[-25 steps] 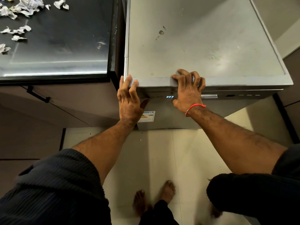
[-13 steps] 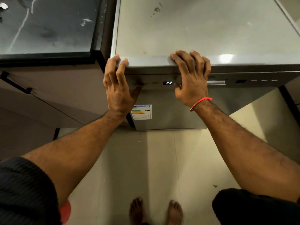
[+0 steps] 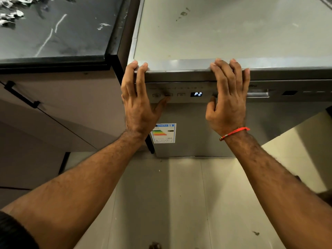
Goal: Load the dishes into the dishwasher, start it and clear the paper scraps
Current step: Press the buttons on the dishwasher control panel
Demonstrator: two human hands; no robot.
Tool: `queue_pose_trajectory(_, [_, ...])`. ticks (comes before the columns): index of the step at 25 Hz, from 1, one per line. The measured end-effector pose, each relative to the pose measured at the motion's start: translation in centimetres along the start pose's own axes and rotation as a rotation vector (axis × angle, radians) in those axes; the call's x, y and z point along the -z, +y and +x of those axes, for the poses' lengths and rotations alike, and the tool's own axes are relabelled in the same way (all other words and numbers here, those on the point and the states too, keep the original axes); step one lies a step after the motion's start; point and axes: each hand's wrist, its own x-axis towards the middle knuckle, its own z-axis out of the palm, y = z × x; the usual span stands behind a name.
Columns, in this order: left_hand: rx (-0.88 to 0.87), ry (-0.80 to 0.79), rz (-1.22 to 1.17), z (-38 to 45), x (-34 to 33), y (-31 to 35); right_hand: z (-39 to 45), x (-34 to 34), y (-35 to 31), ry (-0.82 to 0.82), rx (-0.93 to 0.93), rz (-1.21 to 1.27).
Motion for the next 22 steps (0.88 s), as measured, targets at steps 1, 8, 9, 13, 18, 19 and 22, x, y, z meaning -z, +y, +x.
queue_pose_trajectory(1, [0.007,0.007,-0.004,-0.1,0.0,0.1,0.0,0.0,0.1,0.001,0.005,-0.015])
queue_pose_trajectory(8, [0.104,0.052,0.013,-0.3,-0.4,1.4,-0.2,-0.3,0.6,0.012,0.011,-0.010])
queue_pose_trajectory(9, [0.114,0.057,0.015,-0.3,-0.4,1.6,-0.2,-0.4,0.4,0.014,-0.002,0.005])
queue_pose_trajectory(13, [0.089,0.058,0.008,-0.4,-0.3,1.5,-0.3,-0.4,0.0,0.014,-0.036,0.048])
queue_pose_trajectory(18, [0.110,0.065,0.016,-0.4,-0.3,1.9,-0.5,-0.6,0.0,0.018,-0.046,0.093])
queue_pose_trajectory(19, [0.123,0.065,0.020,-0.4,-0.2,2.1,-0.5,-0.7,0.0,0.022,-0.053,0.105])
queue_pose_trajectory(22, [0.154,0.056,0.027,-0.4,0.0,2.5,-0.5,-0.5,-0.2,0.007,-0.065,0.121])
